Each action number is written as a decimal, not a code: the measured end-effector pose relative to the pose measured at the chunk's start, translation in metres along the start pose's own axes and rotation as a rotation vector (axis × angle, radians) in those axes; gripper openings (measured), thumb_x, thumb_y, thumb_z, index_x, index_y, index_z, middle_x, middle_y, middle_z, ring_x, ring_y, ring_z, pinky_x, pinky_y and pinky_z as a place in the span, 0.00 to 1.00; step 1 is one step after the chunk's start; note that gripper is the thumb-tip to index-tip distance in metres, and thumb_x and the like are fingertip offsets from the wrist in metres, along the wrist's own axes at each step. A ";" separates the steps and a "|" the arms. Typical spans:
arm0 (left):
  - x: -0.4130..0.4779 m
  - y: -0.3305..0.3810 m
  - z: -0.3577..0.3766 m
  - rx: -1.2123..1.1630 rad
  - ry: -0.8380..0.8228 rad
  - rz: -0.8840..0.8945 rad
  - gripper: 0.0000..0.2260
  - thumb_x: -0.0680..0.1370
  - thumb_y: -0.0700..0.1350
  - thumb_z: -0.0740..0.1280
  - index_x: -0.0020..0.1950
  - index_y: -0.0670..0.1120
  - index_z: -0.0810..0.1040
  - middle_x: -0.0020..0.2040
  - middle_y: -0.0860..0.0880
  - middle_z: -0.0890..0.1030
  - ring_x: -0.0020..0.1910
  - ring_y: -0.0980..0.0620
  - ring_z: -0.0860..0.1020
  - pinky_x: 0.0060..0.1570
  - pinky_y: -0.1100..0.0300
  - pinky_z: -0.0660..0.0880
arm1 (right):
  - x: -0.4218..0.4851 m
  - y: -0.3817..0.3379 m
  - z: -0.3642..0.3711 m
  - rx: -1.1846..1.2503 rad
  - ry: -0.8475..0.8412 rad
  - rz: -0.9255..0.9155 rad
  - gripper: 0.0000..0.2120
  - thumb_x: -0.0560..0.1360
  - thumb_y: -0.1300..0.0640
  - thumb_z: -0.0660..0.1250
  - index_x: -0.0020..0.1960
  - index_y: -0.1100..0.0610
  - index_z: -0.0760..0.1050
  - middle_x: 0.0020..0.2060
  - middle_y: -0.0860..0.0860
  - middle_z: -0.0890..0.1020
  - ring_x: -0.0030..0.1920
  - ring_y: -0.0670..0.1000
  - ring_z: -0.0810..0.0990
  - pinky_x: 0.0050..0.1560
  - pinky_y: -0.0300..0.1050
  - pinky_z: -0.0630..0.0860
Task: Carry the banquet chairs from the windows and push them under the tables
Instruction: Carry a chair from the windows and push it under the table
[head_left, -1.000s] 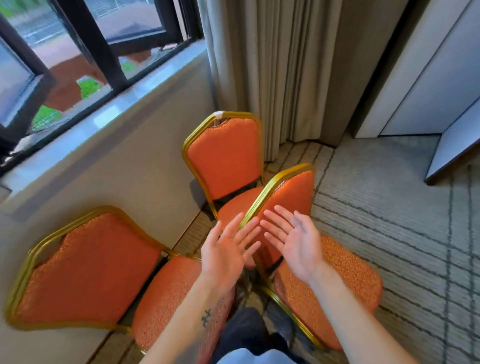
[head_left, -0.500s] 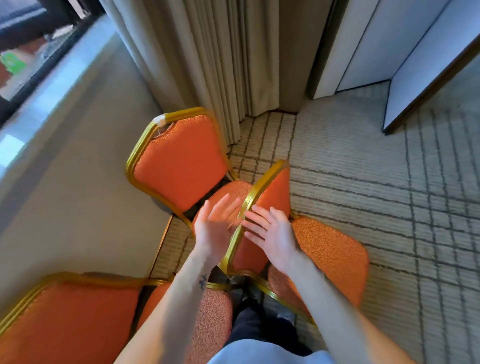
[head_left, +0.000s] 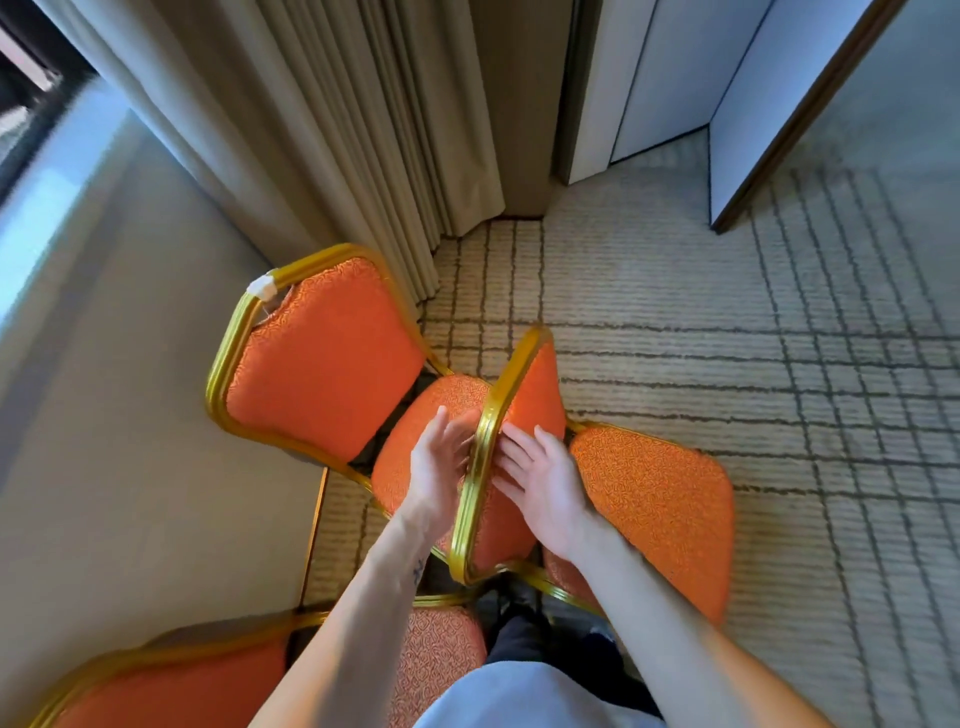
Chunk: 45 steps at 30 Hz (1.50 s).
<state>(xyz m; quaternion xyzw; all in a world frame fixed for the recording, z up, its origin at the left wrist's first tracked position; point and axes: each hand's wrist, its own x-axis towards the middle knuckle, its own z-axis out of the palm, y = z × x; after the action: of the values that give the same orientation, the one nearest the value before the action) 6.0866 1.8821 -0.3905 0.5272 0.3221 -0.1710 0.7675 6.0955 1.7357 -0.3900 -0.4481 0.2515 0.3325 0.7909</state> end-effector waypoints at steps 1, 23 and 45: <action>-0.001 0.001 0.000 0.014 -0.001 -0.004 0.29 0.82 0.65 0.55 0.69 0.47 0.80 0.66 0.46 0.82 0.68 0.43 0.77 0.74 0.41 0.66 | -0.001 0.001 -0.002 0.008 0.008 -0.005 0.26 0.85 0.44 0.51 0.77 0.54 0.68 0.74 0.55 0.72 0.74 0.54 0.70 0.77 0.58 0.64; -0.042 -0.024 0.199 0.123 -0.551 -0.080 0.36 0.79 0.62 0.54 0.68 0.32 0.76 0.62 0.31 0.81 0.66 0.33 0.77 0.72 0.42 0.70 | -0.139 -0.065 -0.171 0.229 0.353 -0.400 0.28 0.84 0.43 0.48 0.59 0.59 0.81 0.41 0.55 0.85 0.43 0.52 0.79 0.47 0.48 0.72; -0.118 -0.125 0.450 0.278 -0.801 -0.150 0.28 0.82 0.55 0.59 0.72 0.34 0.72 0.65 0.35 0.80 0.61 0.39 0.81 0.70 0.42 0.71 | -0.287 -0.100 -0.385 0.425 0.500 -0.655 0.27 0.84 0.41 0.52 0.66 0.57 0.79 0.63 0.58 0.82 0.65 0.55 0.79 0.68 0.54 0.72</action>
<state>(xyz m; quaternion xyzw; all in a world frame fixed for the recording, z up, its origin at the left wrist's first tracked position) 6.0661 1.4113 -0.2923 0.4926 0.0102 -0.4593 0.7391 5.9444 1.2746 -0.3178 -0.3981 0.3424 -0.1120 0.8436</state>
